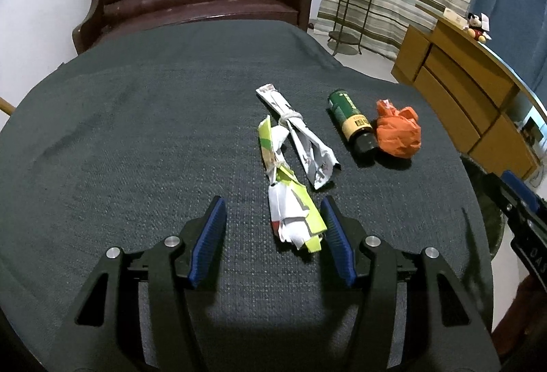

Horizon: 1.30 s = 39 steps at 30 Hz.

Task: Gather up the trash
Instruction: 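Grasp the white-and-green paper wrapper with the left tool, then hold the paper wrapper with the left tool while the right tool grasps the orange bag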

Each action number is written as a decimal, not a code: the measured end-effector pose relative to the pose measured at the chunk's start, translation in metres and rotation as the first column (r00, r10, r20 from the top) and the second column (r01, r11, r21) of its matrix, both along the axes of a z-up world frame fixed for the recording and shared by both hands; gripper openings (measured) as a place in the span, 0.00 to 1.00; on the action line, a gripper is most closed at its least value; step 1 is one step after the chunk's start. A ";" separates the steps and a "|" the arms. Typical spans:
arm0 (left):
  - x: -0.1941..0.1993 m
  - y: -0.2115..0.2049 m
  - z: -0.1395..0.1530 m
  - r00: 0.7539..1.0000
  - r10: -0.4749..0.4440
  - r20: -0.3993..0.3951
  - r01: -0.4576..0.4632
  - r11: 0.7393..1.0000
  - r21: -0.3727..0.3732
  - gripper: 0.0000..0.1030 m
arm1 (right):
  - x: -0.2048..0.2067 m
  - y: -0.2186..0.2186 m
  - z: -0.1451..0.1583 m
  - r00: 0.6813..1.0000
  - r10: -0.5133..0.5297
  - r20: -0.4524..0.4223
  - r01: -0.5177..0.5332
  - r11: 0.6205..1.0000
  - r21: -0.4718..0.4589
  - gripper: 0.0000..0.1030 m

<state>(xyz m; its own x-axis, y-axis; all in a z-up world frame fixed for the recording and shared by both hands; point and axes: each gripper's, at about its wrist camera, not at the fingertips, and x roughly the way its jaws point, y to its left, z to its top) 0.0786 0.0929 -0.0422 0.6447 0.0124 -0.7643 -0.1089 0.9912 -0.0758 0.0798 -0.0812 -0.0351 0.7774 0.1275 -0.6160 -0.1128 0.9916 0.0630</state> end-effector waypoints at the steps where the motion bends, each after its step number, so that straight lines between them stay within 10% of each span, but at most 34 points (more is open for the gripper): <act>1: 0.002 0.000 0.001 1.000 0.000 0.000 0.000 1.000 0.001 0.55 | 0.000 0.000 0.000 1.000 0.001 0.000 -0.001 1.000 0.001 0.49; 16: 0.025 0.003 -0.002 0.999 -0.022 -0.036 0.023 1.000 0.018 0.53 | 0.003 0.003 -0.002 1.000 0.001 -0.011 -0.001 1.000 0.009 0.49; 29: 0.028 0.002 -0.004 0.998 -0.056 -0.024 0.057 0.998 0.037 0.21 | 0.005 0.007 -0.003 1.000 0.003 -0.019 -0.003 1.000 0.005 0.49; 39: 0.025 0.003 -0.003 0.997 -0.072 -0.011 0.072 0.997 0.019 0.19 | 0.007 0.011 -0.004 1.000 0.004 -0.023 -0.004 1.000 -0.012 0.49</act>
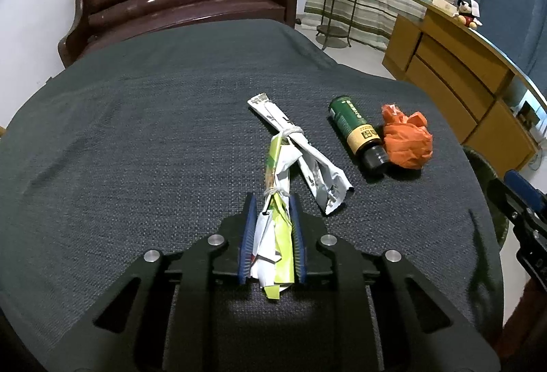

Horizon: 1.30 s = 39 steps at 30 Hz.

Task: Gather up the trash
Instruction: 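Hold the paper wrapper with the left tool while the right tool grasps the orange bag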

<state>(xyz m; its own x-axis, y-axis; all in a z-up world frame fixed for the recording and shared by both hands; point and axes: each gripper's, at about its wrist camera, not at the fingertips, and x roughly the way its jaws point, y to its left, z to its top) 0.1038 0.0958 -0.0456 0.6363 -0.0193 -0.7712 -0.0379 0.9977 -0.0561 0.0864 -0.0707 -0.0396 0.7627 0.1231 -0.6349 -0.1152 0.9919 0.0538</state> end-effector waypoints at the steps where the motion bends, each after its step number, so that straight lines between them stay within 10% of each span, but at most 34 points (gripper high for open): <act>1: -0.001 0.001 0.000 1.000 0.000 0.002 0.000 1.000 -0.002 0.19 | 0.000 0.000 0.000 1.000 0.000 0.000 0.000 1.000 -0.002 0.49; 24: -0.015 0.079 0.020 0.987 0.136 0.088 -0.136 0.991 0.003 0.19 | 0.033 0.050 0.011 0.996 0.083 0.029 -0.082 0.996 -0.037 0.56; 39: -0.013 0.099 0.013 0.983 0.167 0.079 -0.166 0.986 -0.017 0.19 | 0.064 0.069 -0.002 0.990 0.091 -0.104 -0.097 0.994 -0.057 0.56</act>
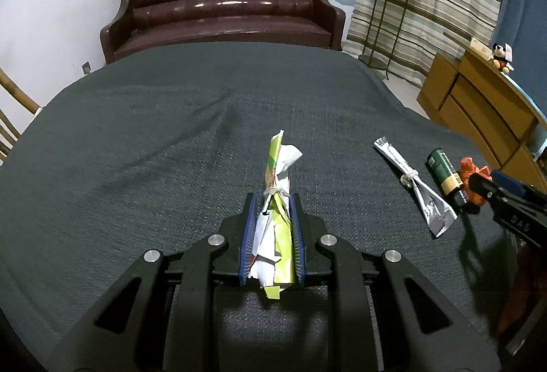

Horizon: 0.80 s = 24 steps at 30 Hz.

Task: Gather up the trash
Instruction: 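Hold the paper wrapper with the left tool while the right tool grasps the orange bag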

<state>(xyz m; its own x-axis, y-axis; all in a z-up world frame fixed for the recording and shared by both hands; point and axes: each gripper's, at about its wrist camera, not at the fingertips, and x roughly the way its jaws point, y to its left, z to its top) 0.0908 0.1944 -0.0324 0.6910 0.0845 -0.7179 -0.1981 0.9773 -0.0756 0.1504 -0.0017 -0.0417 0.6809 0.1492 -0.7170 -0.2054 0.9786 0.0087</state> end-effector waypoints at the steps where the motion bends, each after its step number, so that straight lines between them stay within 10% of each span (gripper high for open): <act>1: 0.000 0.000 -0.001 1.000 0.000 0.000 0.000 1.000 -0.001 0.19 | 0.001 0.001 0.000 1.000 0.001 -0.006 -0.001 1.000 -0.003 0.56; 24: -0.007 -0.009 -0.001 1.000 -0.019 0.013 0.018 1.000 0.008 0.19 | -0.016 0.004 0.001 1.000 0.020 0.023 -0.020 1.000 0.001 0.42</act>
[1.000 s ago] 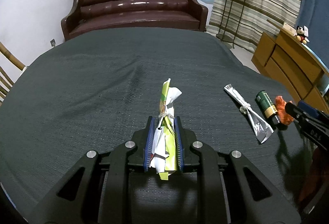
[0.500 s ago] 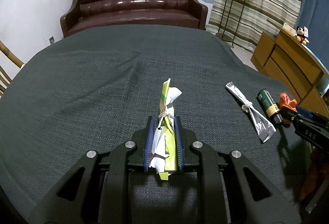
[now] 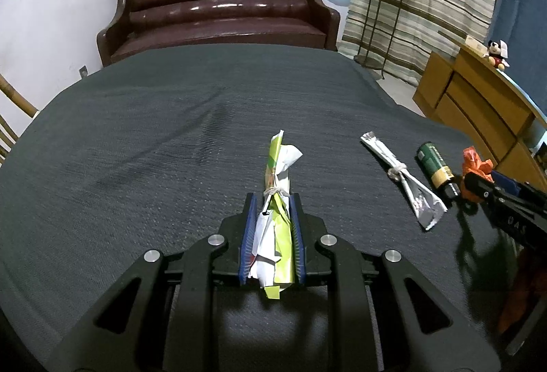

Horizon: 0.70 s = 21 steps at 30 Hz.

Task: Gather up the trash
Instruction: 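Hold the paper wrapper with the left tool while the right tool grasps the orange bag, then carry the paper wrapper and orange bag over the black bin and open both tools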

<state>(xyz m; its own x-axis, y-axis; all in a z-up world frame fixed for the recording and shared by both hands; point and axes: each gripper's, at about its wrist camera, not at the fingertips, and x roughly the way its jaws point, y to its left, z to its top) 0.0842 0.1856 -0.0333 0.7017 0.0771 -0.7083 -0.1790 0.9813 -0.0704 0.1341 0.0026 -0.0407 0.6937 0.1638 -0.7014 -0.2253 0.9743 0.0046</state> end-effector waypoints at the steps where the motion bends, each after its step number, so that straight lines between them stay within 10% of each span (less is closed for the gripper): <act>1: -0.002 -0.002 0.001 1.000 -0.005 0.003 0.005 1.000 0.002 0.19 | -0.004 -0.001 0.001 1.000 0.001 0.006 -0.001 1.000 0.003 0.42; 21: -0.029 -0.090 0.018 0.981 -0.180 0.067 0.180 0.984 0.007 0.19 | -0.066 -0.076 0.019 0.984 -0.135 0.114 0.135 0.991 0.005 0.42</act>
